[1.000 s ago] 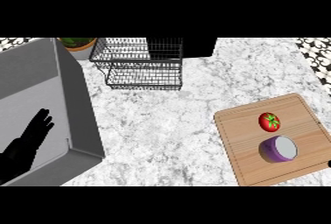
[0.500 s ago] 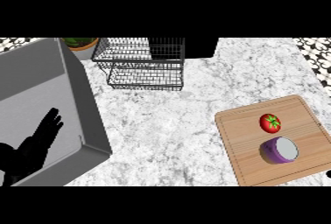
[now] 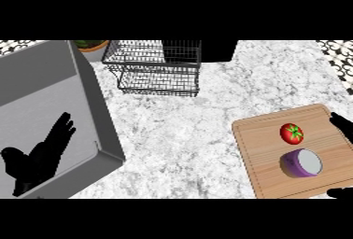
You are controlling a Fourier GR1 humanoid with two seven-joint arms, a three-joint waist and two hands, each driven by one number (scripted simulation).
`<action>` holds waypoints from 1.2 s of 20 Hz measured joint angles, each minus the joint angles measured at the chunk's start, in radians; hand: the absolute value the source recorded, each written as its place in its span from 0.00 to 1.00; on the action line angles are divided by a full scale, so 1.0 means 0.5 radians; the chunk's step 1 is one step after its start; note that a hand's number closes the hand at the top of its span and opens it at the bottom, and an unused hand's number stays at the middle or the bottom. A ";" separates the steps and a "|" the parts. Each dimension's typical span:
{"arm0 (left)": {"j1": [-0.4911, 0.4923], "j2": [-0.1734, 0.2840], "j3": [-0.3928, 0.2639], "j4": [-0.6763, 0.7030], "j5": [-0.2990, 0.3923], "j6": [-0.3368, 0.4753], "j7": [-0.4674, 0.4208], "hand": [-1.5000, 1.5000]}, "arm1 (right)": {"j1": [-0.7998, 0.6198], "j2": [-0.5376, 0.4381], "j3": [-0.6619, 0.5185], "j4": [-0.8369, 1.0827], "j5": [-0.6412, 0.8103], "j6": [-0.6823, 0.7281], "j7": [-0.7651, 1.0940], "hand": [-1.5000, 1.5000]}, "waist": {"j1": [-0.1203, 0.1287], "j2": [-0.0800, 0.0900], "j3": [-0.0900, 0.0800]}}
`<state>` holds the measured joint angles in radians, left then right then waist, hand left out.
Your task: Pick the tomato from the cutting board and place it in the tiered basket
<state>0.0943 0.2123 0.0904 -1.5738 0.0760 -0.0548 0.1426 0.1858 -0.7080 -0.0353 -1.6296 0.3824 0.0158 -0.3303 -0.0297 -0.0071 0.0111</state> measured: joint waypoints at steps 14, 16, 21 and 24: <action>-0.080 -0.192 0.131 -0.013 -0.116 -0.135 0.053 0.50 | 0.041 0.173 0.186 0.043 0.382 -0.159 0.311 0.00 | 0.052 0.004 0.001; -0.088 -0.219 0.144 -0.024 -0.131 -0.156 0.073 0.50 | 0.029 0.205 0.183 0.107 0.416 -0.210 0.296 0.00 | 0.056 0.006 0.000; -0.109 -0.267 0.194 -0.040 -0.166 -0.210 0.095 0.50 | -0.021 0.261 0.152 0.227 0.453 -0.295 0.270 0.00 | 0.063 0.008 -0.001; -0.121 -0.300 0.207 -0.044 -0.188 -0.227 0.117 0.50 | -0.087 0.285 0.138 0.302 0.461 -0.310 0.260 0.00 | 0.069 0.008 -0.003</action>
<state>0.0338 0.0624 0.1942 -1.5960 -0.0181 -0.1682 0.2010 0.1425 -0.5654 0.0338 -1.4786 0.6129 -0.1393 -0.2005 0.0048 -0.0029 0.0095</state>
